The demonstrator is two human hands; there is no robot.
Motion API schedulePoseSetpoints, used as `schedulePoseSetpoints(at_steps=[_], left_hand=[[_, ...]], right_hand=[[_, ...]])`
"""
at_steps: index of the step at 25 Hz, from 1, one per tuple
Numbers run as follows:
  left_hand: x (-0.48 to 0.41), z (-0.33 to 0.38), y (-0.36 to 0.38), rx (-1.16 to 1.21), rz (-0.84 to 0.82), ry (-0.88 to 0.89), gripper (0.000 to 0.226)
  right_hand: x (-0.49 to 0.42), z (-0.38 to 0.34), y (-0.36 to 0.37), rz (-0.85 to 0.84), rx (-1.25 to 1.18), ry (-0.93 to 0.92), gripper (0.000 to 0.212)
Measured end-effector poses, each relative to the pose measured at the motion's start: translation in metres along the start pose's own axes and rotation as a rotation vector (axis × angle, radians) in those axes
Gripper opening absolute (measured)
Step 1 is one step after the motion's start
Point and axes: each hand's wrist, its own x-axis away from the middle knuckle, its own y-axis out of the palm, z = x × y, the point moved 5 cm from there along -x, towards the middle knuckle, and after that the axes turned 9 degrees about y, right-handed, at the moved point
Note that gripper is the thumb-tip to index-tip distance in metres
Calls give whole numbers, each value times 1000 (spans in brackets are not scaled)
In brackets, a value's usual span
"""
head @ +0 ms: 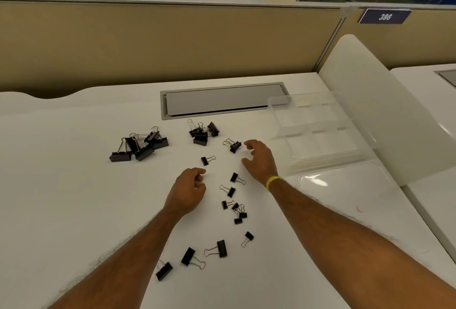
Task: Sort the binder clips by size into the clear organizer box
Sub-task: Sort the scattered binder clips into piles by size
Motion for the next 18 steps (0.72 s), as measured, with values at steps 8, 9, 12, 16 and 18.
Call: schedulePoseSetpoints(at_steps=[8,9,12,16,18], left_hand=[[32,2,4,-48,-71,22,36],[37,1,5,-59,-78,24,36],[47,-1,7,-84,-81,33,35],[52,0,11,-105,-87,40,35],[51,1,12,-102,-84,36,35]], right_hand=[[55,2,26,-221,204,-122,29],[63,-1,31,-247,206,-140,30],[83,-9,42,-303,200,-195,30],[92,-1,26,-199,178,-218,24],[86,10,7,-67,214,-194,26]])
